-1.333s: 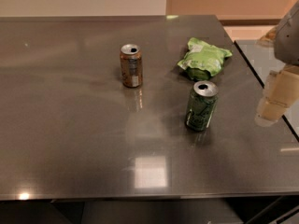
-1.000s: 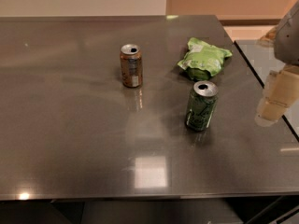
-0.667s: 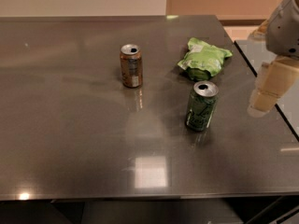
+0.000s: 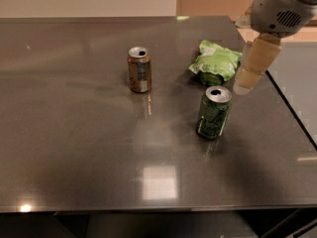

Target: Move orange can near green rice chip bag

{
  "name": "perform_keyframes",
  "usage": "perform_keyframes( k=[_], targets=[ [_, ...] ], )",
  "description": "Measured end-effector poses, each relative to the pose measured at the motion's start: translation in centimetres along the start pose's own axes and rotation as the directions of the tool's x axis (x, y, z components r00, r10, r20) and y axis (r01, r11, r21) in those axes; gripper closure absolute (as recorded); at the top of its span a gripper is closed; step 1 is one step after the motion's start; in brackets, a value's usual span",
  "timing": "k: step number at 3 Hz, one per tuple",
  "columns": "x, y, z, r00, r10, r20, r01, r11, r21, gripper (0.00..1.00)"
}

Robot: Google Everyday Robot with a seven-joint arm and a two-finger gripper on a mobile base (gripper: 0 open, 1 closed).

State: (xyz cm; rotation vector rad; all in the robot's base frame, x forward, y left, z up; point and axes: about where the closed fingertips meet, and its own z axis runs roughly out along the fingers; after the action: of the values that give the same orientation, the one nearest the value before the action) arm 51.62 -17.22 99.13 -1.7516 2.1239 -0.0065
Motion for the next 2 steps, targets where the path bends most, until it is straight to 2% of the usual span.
perform_keyframes(
  k=[2],
  targets=[
    [-5.5,-3.2,4.5,0.995,0.016,0.094,-0.015,0.9998,-0.014,0.0]
  ],
)
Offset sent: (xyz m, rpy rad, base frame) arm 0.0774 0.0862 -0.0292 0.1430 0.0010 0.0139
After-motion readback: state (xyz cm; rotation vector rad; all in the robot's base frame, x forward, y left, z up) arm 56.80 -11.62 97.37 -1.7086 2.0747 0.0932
